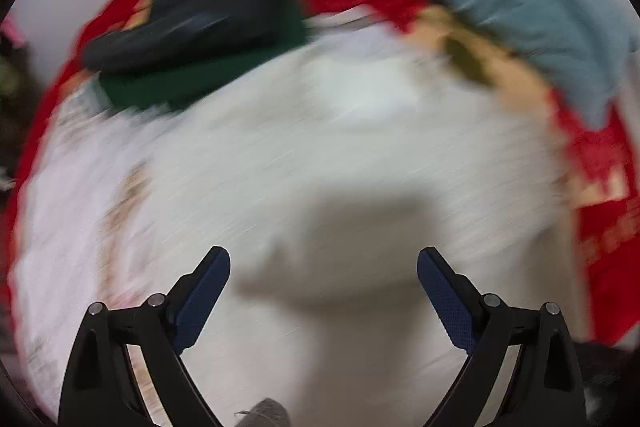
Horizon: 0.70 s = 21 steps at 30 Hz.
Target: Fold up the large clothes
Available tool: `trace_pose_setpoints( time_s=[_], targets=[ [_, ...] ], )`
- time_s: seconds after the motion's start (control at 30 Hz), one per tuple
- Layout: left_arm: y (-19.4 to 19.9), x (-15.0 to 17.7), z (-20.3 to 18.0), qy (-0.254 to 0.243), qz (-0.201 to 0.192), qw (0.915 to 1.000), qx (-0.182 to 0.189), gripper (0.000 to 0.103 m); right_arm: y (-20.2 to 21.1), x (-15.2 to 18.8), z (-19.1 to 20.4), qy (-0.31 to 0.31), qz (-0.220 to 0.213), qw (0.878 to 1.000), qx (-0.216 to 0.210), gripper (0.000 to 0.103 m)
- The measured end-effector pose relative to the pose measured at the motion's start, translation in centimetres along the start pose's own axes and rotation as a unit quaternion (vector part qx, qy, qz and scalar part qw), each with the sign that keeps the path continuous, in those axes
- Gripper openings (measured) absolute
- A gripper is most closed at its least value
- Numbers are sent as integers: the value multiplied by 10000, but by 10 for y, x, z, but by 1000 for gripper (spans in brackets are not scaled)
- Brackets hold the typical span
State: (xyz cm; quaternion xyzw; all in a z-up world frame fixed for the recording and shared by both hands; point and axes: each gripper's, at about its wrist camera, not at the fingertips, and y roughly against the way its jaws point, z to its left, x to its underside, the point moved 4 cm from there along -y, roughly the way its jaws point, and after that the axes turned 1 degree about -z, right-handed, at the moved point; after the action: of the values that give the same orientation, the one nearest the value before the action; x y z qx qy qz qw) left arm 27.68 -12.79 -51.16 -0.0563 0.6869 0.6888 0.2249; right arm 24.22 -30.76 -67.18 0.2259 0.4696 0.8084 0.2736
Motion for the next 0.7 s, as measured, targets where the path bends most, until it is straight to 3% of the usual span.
trace_pose_setpoints(
  time_s=[0.17,0.27,0.33,0.37,0.43,0.47,0.57,0.67,0.7],
  targets=[
    [-28,86,56,-120,900,9915,-937,96,-49,38,60,664,685,9953,-172,91],
    [-48,123,63,-30,1223,9862,-1117,96,-80,48,79,865,659,9938,225,90],
    [-58,132,58,-31,1205,9866,-1101,96,-93,50,86,963,478,9914,744,77],
    [-58,132,58,10,1158,9871,-1108,96,-95,50,88,943,445,9911,829,76],
    [-63,131,59,155,1144,9870,-1119,103,-92,49,98,1006,550,9914,628,62],
    [-66,129,60,227,1208,9853,-1183,103,-88,47,99,1024,640,9912,549,60],
    [-72,121,62,482,1269,9867,-898,103,-57,28,84,552,658,9963,31,60],
    [-79,119,73,885,1379,9855,-451,103,-16,-1,62,222,147,9996,-11,60],
    [-80,117,75,1005,1450,9838,-315,103,4,-18,51,157,-219,9993,240,61]
  ],
)
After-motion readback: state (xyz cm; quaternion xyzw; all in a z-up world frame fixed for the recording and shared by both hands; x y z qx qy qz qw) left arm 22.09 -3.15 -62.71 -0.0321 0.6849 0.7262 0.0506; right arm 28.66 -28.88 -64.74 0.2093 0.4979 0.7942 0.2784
